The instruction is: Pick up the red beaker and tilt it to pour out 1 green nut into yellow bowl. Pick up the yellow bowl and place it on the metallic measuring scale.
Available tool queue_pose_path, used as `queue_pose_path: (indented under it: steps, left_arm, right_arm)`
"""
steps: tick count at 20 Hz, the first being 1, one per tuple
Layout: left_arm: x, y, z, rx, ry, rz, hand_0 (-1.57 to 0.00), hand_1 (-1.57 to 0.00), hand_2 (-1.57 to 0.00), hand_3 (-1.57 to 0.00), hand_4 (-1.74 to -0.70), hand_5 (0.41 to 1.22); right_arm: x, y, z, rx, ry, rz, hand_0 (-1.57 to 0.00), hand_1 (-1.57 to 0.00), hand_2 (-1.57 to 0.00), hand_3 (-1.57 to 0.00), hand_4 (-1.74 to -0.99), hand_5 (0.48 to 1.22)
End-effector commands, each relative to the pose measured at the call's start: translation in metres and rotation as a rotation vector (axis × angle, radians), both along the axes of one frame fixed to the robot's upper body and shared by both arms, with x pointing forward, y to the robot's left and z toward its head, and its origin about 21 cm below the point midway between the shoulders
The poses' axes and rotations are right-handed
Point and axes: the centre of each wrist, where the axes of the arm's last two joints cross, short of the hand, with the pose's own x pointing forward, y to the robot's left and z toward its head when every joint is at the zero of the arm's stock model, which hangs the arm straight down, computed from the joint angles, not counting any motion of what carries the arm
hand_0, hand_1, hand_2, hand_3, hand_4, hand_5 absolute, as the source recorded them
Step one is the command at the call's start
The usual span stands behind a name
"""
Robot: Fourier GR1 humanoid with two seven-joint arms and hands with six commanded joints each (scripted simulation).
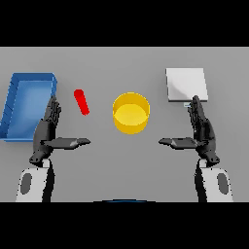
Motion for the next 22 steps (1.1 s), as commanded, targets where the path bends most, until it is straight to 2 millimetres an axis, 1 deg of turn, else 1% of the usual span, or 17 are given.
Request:
queue_pose_path:
  steps: [1, 5, 6, 7, 8, 9, 11, 13, 14, 15, 17, 18, 20, 21, 22]
  left_arm:
    - [0.0, 0.0, 0.0, -0.001, -0.001, 0.001, 0.0, 0.0, 0.0, 0.0, -1.14, 0.66]
    - [-0.004, -0.001, -0.001, -0.001, -0.003, -0.001, 0.0, 0.0, 0.0, 0.0, -1.14, 0.66]
    - [-0.004, 0.002, 0.0, 0.002, 0.0, 0.003, 0.0, 0.0, 0.0, 0.0, -1.14, 0.66]
    - [-0.015, 0.005, 0.007, 0.084, -0.044, -0.032, 0.0, 0.0, 0.0, 0.0, -1.14, 0.66]
    - [-0.027, -0.001, 0.011, 0.126, -0.08, -0.072, 0.0, 0.0, 0.0, 0.0, -1.14, 0.66]
    - [-0.03, -0.003, 0.017, 0.151, -0.075, -0.077, 0.0, 0.0, 0.0, 0.0, -1.14, 0.66]
    - [-0.034, -0.007, 0.026, 0.186, -0.062, -0.093, 0.0, 0.0, 0.0, 0.0, -1.14, 0.66]
    - [-0.038, -0.006, 0.026, 0.2, -0.028, -0.099, 0.0, 0.0, 0.0, 0.0, -1.14, 0.655]
    - [-0.035, -0.005, 0.027, 0.199, -0.016, -0.102, 0.0, 0.0, 0.0, 0.0, -1.14, 0.652]
    - [-0.031, -0.007, 0.024, 0.206, 0.011, -0.101, 0.0, 0.0, 0.0, 0.0, -1.14, 0.65]
    - [-0.022, -0.01, 0.021, 0.206, 0.028, -0.111, 0.0, 0.0, 0.0, 0.0, -1.14, 0.648]
    - [-0.018, -0.008, 0.018, 0.216, 0.035, -0.112, 0.0, 0.0, 0.0, 0.0, -1.14, 0.647]
    - [-0.004, -0.008, 0.011, 0.204, 0.061, -0.11, 0.0, 0.0, 0.0, 0.0, -1.16, 0.645]
    - [0.004, -0.006, 0.006, 0.206, 0.06, -0.111, 0.0, 0.0, 0.0, 0.0, -1.17, 0.648]
    - [0.01, -0.004, 0.003, 0.201, 0.054, -0.115, 0.0, 0.0, 0.0, 0.0, -1.18, 0.65]
  right_arm:
    - [0.0, 0.001, 0.0, 0.001, 0.0, 0.0, 0.0, 0.0, 0.0, 0.0, -1.071, 0.578]
    - [0.002, 0.007, 0.0, 0.002, 0.002, 0.002, 0.0, 0.0, 0.0, 0.0, -1.071, 0.578]
    - [0.005, 0.007, 0.001, 0.001, 0.01, 0.0, 0.0, 0.0, 0.0, 0.0, -1.071, 0.578]
    - [-0.001, 0.005, 0.006, -0.155, -0.082, 0.01, 0.0, 0.0, 0.0, 0.0, -1.071, 0.578]
    - [-0.008, 0.008, 0.008, -0.24, -0.136, 0.027, 0.0, 0.0, 0.0, 0.0, -1.072, 0.577]
    - [-0.014, 0.008, 0.01, -0.294, -0.162, 0.038, 0.0, 0.0, 0.0, 0.0, -1.066, 0.576]
    - [-0.019, 0.012, 0.011, -0.333, -0.169, 0.043, 0.0, 0.0, 0.0, 0.0, -1.071, 0.581]
    - [-0.018, 0.015, 0.016, -0.315, -0.164, 0.052, 0.0, 0.0, 0.0, 0.0, -1.103, 0.592]
    - [-0.019, 0.012, 0.013, -0.312, -0.142, 0.049, 0.0, 0.0, 0.0, 0.0, -1.118, 0.6]
    - [-0.019, 0.012, 0.014, -0.31, -0.145, 0.054, 0.0, 0.0, 0.0, 0.0, -1.131, 0.607]
    - [-0.019, 0.017, 0.015, -0.293, -0.172, 0.079, 0.0, 0.0, 0.0, 0.0, -1.163, 0.624]
    - [-0.019, 0.018, 0.015, -0.272, -0.165, 0.085, 0.0, 0.0, 0.0, 0.0, -1.18, 0.627]
    - [-0.016, 0.016, 0.018, -0.257, -0.158, 0.089, 0.0, 0.0, 0.0, 0.0, -1.197, 0.627]
    - [-0.021, 0.014, 0.017, -0.251, -0.168, 0.091, 0.0, 0.0, 0.0, 0.0, -1.209, 0.627]
    - [-0.021, 0.013, 0.018, -0.252, -0.164, 0.089, 0.0, 0.0, 0.0, 0.0, -1.215, 0.628]
